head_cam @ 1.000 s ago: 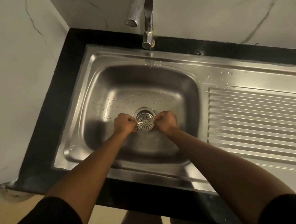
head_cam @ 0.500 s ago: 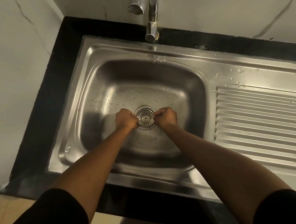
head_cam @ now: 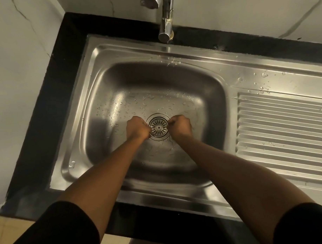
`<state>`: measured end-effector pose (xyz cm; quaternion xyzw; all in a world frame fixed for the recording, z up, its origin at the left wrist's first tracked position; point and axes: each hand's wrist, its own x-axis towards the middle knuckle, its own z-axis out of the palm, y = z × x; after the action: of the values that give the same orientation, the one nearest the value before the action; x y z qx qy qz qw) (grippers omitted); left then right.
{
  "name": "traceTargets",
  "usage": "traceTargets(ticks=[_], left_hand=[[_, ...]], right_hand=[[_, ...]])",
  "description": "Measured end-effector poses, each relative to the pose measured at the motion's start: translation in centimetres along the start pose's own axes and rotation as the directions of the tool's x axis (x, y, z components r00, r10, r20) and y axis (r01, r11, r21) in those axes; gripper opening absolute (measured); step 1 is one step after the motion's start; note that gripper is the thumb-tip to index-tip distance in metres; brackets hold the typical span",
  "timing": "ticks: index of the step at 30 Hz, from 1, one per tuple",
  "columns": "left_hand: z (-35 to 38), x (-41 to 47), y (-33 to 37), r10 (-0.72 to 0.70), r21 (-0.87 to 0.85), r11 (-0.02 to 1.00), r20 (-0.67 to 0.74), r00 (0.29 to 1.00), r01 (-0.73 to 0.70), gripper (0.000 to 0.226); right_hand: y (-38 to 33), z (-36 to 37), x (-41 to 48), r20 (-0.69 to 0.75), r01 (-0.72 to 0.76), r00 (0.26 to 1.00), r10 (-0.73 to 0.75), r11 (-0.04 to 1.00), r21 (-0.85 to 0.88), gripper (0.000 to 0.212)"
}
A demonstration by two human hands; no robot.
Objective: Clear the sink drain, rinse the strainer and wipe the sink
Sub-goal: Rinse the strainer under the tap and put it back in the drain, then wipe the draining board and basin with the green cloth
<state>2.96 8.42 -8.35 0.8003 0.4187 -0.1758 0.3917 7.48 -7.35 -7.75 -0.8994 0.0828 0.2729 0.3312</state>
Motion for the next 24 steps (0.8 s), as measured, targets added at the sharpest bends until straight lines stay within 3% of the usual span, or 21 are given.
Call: traceTargets(ticks=[7, 15, 20, 22, 24], left_hand=[[-0.9, -1.3, 0.6, 0.045, -0.049, 0.998, 0.012, 0.999, -0.044, 0.006], [-5.0, -8.9, 3.4, 0.239, -0.361, 0.904, -0.020, 0.971, -0.230, 0.004], [-6.8, -13.9, 3.4, 0.317, -0.498, 0.831, 0.059, 0.947, -0.247, 0.004], [-6.5, -14.3, 2.5, 0.322, -0.390, 0.887, 0.139, 0.936, -0.247, 0.005], [-5.9, -14.9, 2.0, 0.318, -0.206, 0.940, 0.250, 0.914, -0.271, 0.022]], right_hand=[[-0.5, -0.9, -1.4, 0.023, 0.070, 0.997, -0.070, 0.997, -0.009, 0.020], [-1.8, -6.8, -8.1, -0.085, 0.252, 0.967, -0.241, 0.953, 0.170, 0.021], [-1.1, -10.7, -13.7, -0.131, 0.268, 0.962, -0.238, 0.907, 0.324, 0.025], [-0.5, -10.8, -14.8, -0.068, 0.255, 0.967, -0.246, 0.918, 0.305, 0.026], [0.4, -10.9, -15.9, 0.128, 0.242, 0.961, -0.246, 0.969, 0.043, 0.033]])
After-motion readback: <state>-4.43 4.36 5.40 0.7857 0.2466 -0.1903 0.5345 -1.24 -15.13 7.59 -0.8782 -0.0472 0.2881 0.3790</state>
